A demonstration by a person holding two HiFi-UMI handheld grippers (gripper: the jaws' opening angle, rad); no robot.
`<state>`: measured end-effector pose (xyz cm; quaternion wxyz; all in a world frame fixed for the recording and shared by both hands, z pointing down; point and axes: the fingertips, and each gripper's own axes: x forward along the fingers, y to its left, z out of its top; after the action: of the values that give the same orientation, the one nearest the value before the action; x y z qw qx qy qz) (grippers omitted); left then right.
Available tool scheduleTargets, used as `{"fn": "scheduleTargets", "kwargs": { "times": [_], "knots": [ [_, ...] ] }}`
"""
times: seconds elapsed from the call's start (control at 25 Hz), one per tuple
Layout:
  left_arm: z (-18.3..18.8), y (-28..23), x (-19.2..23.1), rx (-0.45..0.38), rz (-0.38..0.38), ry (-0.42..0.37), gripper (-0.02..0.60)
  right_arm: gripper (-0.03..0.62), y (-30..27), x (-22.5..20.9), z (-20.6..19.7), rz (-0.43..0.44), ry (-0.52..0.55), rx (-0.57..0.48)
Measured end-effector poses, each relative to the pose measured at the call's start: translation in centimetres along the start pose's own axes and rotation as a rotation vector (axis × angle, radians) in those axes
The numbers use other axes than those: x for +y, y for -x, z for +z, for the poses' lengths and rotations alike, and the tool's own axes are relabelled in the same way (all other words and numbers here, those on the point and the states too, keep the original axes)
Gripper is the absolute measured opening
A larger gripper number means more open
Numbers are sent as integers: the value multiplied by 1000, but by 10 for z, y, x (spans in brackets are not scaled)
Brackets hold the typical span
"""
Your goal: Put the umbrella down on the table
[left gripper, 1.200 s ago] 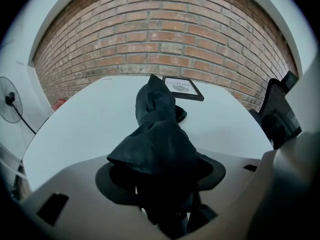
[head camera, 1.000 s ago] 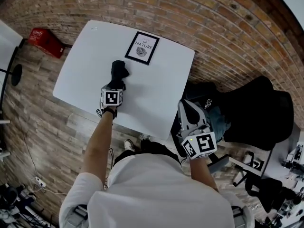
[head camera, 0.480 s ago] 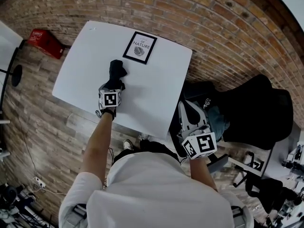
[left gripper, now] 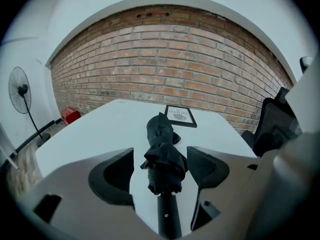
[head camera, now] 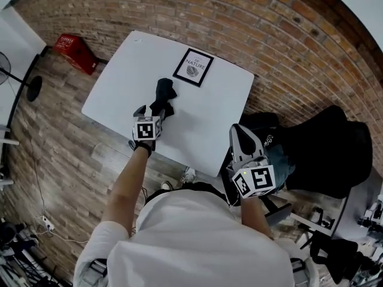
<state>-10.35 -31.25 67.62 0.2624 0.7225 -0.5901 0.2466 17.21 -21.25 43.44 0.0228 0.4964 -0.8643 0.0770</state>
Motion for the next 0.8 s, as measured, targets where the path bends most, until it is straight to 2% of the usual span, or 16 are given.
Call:
{"fn": "scheduleTargets", "kwargs": {
  "times": [0.24,0.48,0.6,0.8],
  "knots": [
    [11,49,40,-87,53,45,331,20,-5,37,2,56,11,-4],
    [12,94,75,-148,74,94,326,20,-13,79,18,111,39,-28],
    [23,123,90,-216,101,119,237,20,-13,88,25,104,44,-32],
    [41,160,103,-310,124,135,141,20,-7,100,27,103,67,-22]
  ]
}}
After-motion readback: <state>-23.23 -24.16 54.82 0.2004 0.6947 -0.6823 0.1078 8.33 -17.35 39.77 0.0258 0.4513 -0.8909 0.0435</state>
